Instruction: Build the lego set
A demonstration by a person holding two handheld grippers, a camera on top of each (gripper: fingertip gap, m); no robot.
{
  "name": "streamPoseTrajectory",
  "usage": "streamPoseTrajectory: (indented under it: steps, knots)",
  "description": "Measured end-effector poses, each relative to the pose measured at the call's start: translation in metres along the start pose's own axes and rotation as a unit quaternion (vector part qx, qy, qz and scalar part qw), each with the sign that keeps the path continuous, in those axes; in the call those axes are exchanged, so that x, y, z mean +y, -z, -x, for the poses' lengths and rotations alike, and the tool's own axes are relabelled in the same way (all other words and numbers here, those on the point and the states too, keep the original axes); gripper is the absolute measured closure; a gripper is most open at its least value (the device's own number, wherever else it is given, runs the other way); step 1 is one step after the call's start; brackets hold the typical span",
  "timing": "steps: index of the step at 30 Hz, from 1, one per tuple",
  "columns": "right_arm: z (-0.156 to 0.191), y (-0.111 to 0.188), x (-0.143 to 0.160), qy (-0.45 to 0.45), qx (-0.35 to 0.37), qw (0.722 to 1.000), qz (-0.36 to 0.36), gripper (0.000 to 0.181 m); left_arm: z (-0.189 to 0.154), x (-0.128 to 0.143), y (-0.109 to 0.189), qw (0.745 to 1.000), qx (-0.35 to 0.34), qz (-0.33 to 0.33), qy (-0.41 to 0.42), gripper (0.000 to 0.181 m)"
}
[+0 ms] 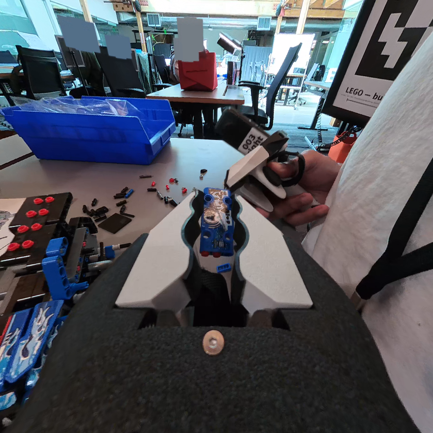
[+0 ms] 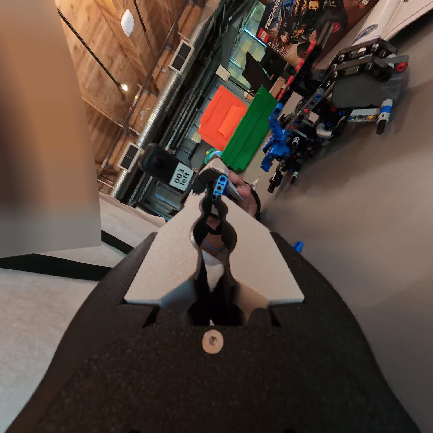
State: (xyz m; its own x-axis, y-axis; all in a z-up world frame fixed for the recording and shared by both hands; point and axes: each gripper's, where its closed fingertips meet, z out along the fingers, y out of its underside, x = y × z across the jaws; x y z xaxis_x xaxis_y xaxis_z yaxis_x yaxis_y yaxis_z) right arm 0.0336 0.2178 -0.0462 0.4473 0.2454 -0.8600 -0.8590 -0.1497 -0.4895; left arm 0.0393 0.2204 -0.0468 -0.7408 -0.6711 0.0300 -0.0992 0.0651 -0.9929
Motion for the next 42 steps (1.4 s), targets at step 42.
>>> streamPoseTrajectory:
  steps: [42]
  knots:
    - [-0.004,-0.005,-0.001,0.071,0.052,0.996,-0.031,0.169,0.003,0.003,0.001,1.000,-0.003,0.012,0.016,0.159]
